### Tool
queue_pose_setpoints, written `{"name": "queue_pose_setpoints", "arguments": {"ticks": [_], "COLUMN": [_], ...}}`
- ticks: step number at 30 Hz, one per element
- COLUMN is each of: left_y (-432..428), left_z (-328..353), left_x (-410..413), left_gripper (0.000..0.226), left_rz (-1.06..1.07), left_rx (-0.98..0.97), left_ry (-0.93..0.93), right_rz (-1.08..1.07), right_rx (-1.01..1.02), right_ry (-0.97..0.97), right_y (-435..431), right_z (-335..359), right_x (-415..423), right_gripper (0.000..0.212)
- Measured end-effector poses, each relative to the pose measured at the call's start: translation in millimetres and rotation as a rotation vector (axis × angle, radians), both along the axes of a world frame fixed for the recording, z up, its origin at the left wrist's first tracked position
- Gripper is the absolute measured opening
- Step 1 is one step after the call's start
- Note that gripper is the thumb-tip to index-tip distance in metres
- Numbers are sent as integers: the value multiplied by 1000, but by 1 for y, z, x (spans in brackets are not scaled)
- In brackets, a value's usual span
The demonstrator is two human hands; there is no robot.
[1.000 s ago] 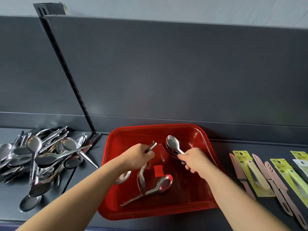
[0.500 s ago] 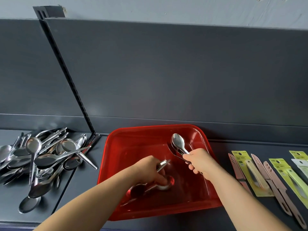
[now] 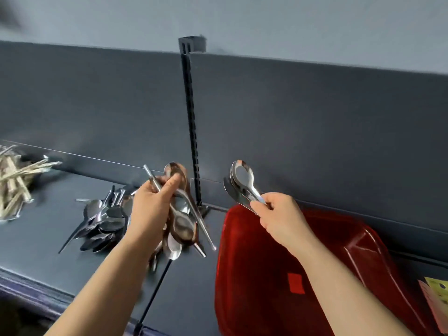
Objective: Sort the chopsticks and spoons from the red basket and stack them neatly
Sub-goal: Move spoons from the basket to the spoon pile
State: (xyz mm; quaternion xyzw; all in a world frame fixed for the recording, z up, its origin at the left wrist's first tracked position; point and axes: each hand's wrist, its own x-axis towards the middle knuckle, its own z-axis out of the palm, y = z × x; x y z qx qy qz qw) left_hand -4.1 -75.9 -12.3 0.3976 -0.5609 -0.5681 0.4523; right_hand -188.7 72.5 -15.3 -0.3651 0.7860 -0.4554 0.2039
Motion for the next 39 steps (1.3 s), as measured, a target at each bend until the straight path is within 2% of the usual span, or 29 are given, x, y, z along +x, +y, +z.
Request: {"name": "queue_pose_setpoints", "arguments": {"ticks": [6,9,14,20,25,34,37,39], "left_y": [-85,-121,-152,-168,-171,-165,-163,-161], "left_z": [-35,-52,-71,-89,-101,-100,-98,-93], "left_x": [54,67,68,61,55,52,51,53], "left_gripper": [18,18,20,20,20,63,80,79], "left_rz": [116,84,-11,-14,6,56,18,-14], "left_rx": [30,62,2,-54,-105,-120,-139,-183], "left_ry": [-177,-242,-302,-362,-440,-352,-383,-430], "right_rz": [119,116,-68,-297,-393,-382,-346,-325], "right_rx": [89,162,222,255,212,190,204,202], "right_ry": [-5,21,66,146,158,176,190,187], "right_y": [-107,-146,-181,-190,-192,-188,-184,-181], "right_z": [-18,-37,-64,-88,-94,-96,-94,-92], "right_x": [73,102,130,150,157,159,159,159], "right_gripper": [33,17,18,19,20,17,21,28]}}
